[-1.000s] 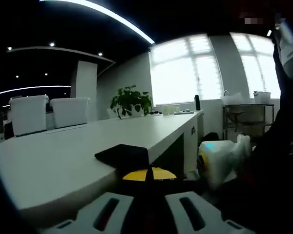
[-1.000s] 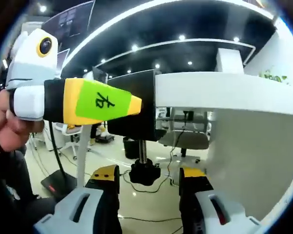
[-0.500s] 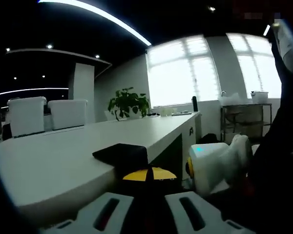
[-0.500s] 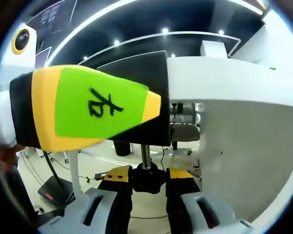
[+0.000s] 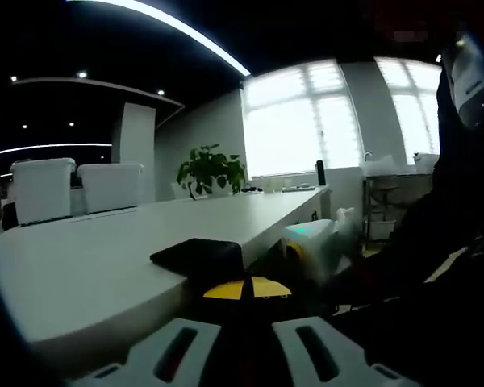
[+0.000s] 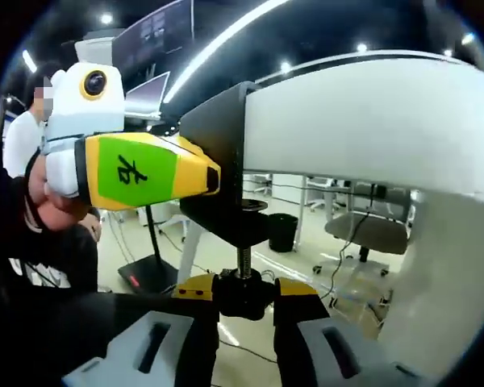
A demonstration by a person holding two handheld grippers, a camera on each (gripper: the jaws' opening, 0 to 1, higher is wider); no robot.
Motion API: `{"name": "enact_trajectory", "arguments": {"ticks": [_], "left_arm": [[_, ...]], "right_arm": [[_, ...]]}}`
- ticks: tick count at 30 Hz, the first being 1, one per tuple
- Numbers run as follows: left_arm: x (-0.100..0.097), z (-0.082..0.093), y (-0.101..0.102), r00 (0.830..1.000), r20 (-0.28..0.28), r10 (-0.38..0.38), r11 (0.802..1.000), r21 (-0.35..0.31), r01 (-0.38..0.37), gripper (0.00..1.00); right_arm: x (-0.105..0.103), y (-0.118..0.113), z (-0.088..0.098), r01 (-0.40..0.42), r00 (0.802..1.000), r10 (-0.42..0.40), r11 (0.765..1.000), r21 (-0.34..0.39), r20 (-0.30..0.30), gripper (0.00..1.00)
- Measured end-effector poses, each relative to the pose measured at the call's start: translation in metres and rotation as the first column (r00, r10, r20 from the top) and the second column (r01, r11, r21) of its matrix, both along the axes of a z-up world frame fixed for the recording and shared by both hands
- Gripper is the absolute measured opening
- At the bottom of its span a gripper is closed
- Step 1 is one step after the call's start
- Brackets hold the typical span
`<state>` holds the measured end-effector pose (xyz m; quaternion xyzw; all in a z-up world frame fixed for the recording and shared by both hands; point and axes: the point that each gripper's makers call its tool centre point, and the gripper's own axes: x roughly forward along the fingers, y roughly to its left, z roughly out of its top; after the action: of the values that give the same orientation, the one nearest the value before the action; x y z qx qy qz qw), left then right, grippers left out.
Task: Clamp the fixed fixture on the desktop, loosen the retaining clip, secure it to the edge of the desk, and tighten the retaining clip.
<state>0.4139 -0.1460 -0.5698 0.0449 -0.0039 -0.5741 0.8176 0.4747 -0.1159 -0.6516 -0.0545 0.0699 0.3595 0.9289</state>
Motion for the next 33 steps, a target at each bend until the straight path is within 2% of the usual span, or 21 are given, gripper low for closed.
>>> {"name": "enact_trajectory", "arguments": {"ticks": [2, 3, 4, 7, 8, 11, 13, 15, 16, 17, 18, 19, 20, 21, 23, 24, 25, 29, 30, 31, 33], "left_arm": [[0.000, 0.000, 0.000, 1.000, 0.000, -0.002, 1.000, 0.003, 0.002, 0.02], [0.000, 0.000, -0.001, 1.000, -0.001, -0.004, 1.000, 0.006, 0.004, 0.02], [0.000, -0.001, -0.001, 1.000, 0.000, -0.004, 1.000, 0.010, 0.004, 0.02], [0.000, -0.001, -0.001, 1.000, 0.001, -0.005, 1.000, 0.014, 0.005, 0.02], [0.000, -0.001, -0.001, 1.000, -0.002, -0.005, 1.000, 0.013, 0.005, 0.02], [0.000, -0.001, -0.001, 1.000, 0.005, -0.004, 1.000, 0.021, 0.004, 0.02], [0.000, -0.001, -0.002, 1.000, 0.006, -0.003, 1.000, 0.024, 0.003, 0.02], [0.000, -0.001, -0.001, 1.000, 0.010, -0.003, 1.000, 0.026, 0.003, 0.02], [0.000, -0.001, -0.001, 1.000, 0.009, -0.004, 1.000, 0.024, 0.004, 0.02], [0.000, -0.001, -0.001, 1.000, 0.008, -0.004, 1.000, 0.022, 0.004, 0.02], [0.000, -0.001, -0.001, 1.000, 0.010, -0.004, 1.000, 0.020, 0.004, 0.02], [0.000, -0.001, -0.001, 1.000, 0.010, -0.004, 1.000, 0.016, 0.004, 0.02], [0.000, -0.001, -0.001, 1.000, 0.006, -0.006, 1.000, 0.009, 0.006, 0.02], [0.000, -0.001, 0.000, 1.000, 0.004, -0.009, 1.000, 0.003, 0.009, 0.02], [-0.001, -0.001, -0.001, 1.000, 0.003, -0.013, 1.000, -0.004, 0.013, 0.02], [-0.001, -0.001, -0.001, 1.000, 0.004, -0.014, 1.000, -0.005, 0.014, 0.02], [-0.001, -0.001, -0.001, 1.000, 0.006, -0.017, 1.000, -0.007, 0.017, 0.02], [0.000, -0.001, -0.001, 1.000, 0.008, -0.025, 1.000, -0.019, 0.025, 0.02], [-0.001, -0.001, -0.001, 1.000, 0.005, -0.028, 0.999, -0.020, 0.028, 0.02], [-0.001, 0.000, -0.001, 1.000, 0.004, -0.031, 0.999, -0.019, 0.031, 0.02], [-0.003, 0.001, -0.002, 0.999, 0.013, -0.030, 0.999, -0.013, 0.030, 0.02]], "right_arm": [[-0.001, 0.003, 0.000, -0.060, 0.998, 0.061, 0.998, 0.017, -0.004, 0.23], [0.004, 0.002, 0.008, -0.096, 0.989, 0.102, 0.994, -0.053, 0.108, 0.23], [0.002, 0.000, 0.001, -0.100, 0.992, 0.103, 0.994, -0.039, 0.074, 0.23], [0.001, 0.001, 0.000, -0.099, 0.992, 0.103, 0.994, -0.047, 0.072, 0.24], [0.002, -0.001, 0.000, -0.070, 0.996, 0.073, 0.997, -0.042, 0.057, 0.24], [0.004, -0.006, 0.008, 0.013, 0.994, -0.009, 0.999, -0.042, 0.105, 0.25], [-0.001, -0.011, 0.010, 0.072, 0.993, -0.068, 0.996, -0.046, 0.094, 0.29], [-0.006, -0.017, 0.013, 0.165, 0.984, -0.165, 0.986, 0.012, 0.063, 0.31], [-0.008, -0.018, 0.012, 0.196, 0.978, -0.195, 0.981, -0.003, 0.075, 0.34], [-0.009, -0.018, 0.011, 0.229, 0.970, -0.226, 0.973, -0.020, 0.094, 0.39], [-0.012, -0.015, 0.012, 0.257, 0.962, -0.257, 0.966, 0.009, 0.093, 0.49], [-0.012, -0.011, 0.015, 0.283, 0.954, -0.286, 0.958, 0.052, 0.088, 0.55], [-0.012, -0.012, 0.011, 0.321, 0.944, -0.323, 0.946, 0.040, 0.073, 0.56], [-0.011, -0.014, 0.007, 0.381, 0.922, -0.384, 0.923, 0.050, 0.052, 0.53], [-0.009, -0.007, 0.005, 0.407, 0.912, -0.409, 0.912, 0.041, 0.041, 0.50], [-0.007, -0.007, 0.006, 0.442, 0.895, -0.442, 0.897, 0.019, 0.064, 0.50], [-0.006, -0.006, 0.007, 0.462, 0.884, -0.463, 0.886, 0.031, 0.059, 0.48], [0.000, -0.010, 0.004, 0.528, 0.848, -0.529, 0.849, 0.027, 0.022, 0.30], [-0.001, -0.014, 0.005, 0.558, 0.829, -0.559, 0.829, 0.031, 0.020, 0.26], [-0.002, -0.015, 0.006, 0.567, 0.823, -0.568, 0.823, 0.039, 0.009, 0.25], [-0.003, -0.014, 0.004, 0.555, 0.832, -0.555, 0.831, 0.032, 0.004, 0.25]]}}
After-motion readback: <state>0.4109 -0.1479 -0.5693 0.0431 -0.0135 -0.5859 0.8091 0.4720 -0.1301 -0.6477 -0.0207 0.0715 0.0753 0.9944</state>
